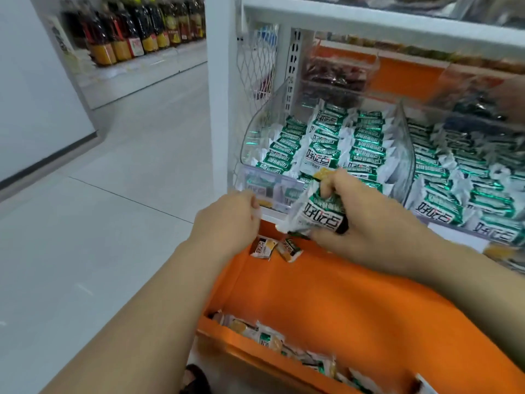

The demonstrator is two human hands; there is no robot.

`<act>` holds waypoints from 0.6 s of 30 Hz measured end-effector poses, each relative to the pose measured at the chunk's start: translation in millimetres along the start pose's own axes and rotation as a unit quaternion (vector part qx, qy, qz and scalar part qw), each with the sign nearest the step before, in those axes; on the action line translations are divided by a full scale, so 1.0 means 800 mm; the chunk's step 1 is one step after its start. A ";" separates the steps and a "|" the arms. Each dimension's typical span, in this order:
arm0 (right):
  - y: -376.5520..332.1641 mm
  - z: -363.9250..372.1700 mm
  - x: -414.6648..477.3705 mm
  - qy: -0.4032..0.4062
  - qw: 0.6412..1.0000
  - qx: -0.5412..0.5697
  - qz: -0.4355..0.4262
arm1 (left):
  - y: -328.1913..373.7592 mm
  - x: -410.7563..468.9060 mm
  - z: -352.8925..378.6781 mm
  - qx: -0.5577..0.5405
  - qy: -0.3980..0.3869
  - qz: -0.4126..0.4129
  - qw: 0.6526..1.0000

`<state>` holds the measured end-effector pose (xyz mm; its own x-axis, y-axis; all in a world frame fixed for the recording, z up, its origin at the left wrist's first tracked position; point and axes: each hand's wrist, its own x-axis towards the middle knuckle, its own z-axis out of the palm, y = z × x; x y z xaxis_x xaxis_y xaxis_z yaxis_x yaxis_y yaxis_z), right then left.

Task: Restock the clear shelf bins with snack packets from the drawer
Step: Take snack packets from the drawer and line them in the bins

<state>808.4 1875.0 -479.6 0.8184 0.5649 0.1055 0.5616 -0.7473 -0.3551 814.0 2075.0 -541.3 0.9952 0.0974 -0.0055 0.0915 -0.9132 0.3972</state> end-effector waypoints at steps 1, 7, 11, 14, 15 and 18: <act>-0.003 -0.014 0.008 0.025 1.000 0.001 0.001 | 0.003 0.001 -0.003 -0.011 0.031 -0.001 0.999; 0.007 -0.036 0.073 0.089 0.996 0.022 0.022 | 0.018 0.009 -0.014 -0.092 0.146 0.009 0.985; 0.018 -0.023 0.096 0.052 0.998 -0.011 0.021 | 0.015 0.014 -0.007 -0.040 0.068 0.052 0.996; 0.028 -0.017 0.099 0.021 0.998 -0.058 0.023 | 0.007 0.016 0.000 0.010 0.014 0.057 0.998; 0.030 -0.017 0.099 0.004 0.997 -0.073 0.024 | 0.005 0.017 0.000 0.013 0.006 0.058 0.998; 0.028 -0.022 0.097 -0.036 0.991 -0.121 0.043 | -0.001 0.018 0.001 0.016 0.014 0.067 0.997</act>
<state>887.0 1895.9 -462.6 0.8586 0.5125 0.0142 0.5100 -0.8510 -0.1254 828.0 2077.0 -542.2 0.9973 -0.0165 0.0721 -0.0417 -0.9308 0.3631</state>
